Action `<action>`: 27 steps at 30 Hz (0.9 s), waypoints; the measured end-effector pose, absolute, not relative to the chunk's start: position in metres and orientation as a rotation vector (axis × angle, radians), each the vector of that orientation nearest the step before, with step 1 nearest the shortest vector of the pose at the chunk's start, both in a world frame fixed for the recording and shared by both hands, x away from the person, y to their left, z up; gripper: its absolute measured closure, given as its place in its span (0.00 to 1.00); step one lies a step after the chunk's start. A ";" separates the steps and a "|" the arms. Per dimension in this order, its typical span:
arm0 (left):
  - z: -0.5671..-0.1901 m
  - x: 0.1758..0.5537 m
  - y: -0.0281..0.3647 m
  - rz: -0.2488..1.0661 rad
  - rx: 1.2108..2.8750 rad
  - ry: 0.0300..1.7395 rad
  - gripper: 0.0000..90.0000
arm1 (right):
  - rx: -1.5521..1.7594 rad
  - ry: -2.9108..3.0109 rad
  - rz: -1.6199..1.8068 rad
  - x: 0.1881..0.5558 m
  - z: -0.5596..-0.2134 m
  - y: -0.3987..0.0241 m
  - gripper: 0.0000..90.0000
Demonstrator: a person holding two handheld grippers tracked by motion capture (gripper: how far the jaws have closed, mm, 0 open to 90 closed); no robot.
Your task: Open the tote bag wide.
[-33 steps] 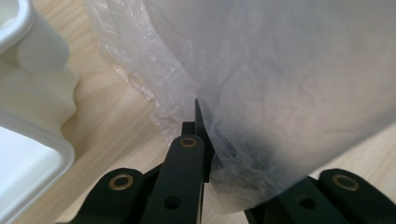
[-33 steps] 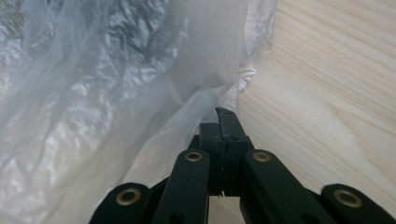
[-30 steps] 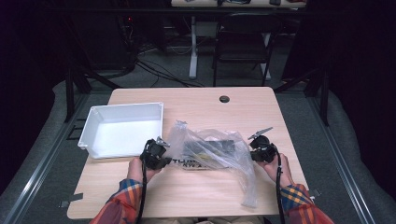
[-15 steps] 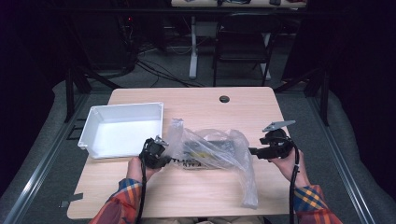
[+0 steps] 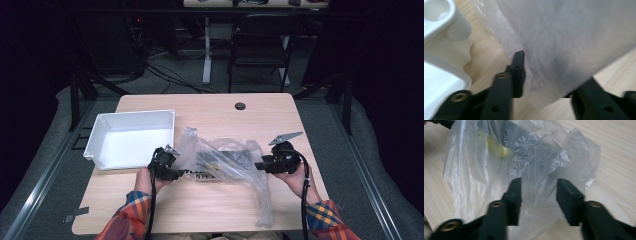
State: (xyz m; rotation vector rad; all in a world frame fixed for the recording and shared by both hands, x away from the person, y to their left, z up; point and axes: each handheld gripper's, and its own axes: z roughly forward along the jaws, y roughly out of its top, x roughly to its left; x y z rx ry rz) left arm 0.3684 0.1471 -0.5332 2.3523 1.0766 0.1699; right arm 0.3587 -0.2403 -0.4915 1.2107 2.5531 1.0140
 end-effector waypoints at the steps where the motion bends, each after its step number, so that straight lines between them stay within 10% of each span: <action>1: -0.530 0.366 0.147 0.159 2.338 1.083 0.59 | 1.208 2.554 1.012 0.359 -0.494 -0.239 0.77; 7: -0.507 0.345 0.153 0.225 2.257 1.075 0.37 | 1.213 2.540 0.978 0.361 -0.502 -0.236 0.96; 13: -0.481 0.326 0.156 0.425 2.120 1.038 0.36 | 1.200 2.509 0.954 0.364 -0.504 -0.233 0.99; 19: -0.498 0.334 0.144 0.383 2.170 0.979 0.84 | 1.221 2.464 0.943 0.375 -0.507 -0.229 1.00; 27: -0.528 0.353 0.131 0.303 2.306 0.994 1.00 | 1.260 2.420 0.890 0.391 -0.519 -0.228 1.00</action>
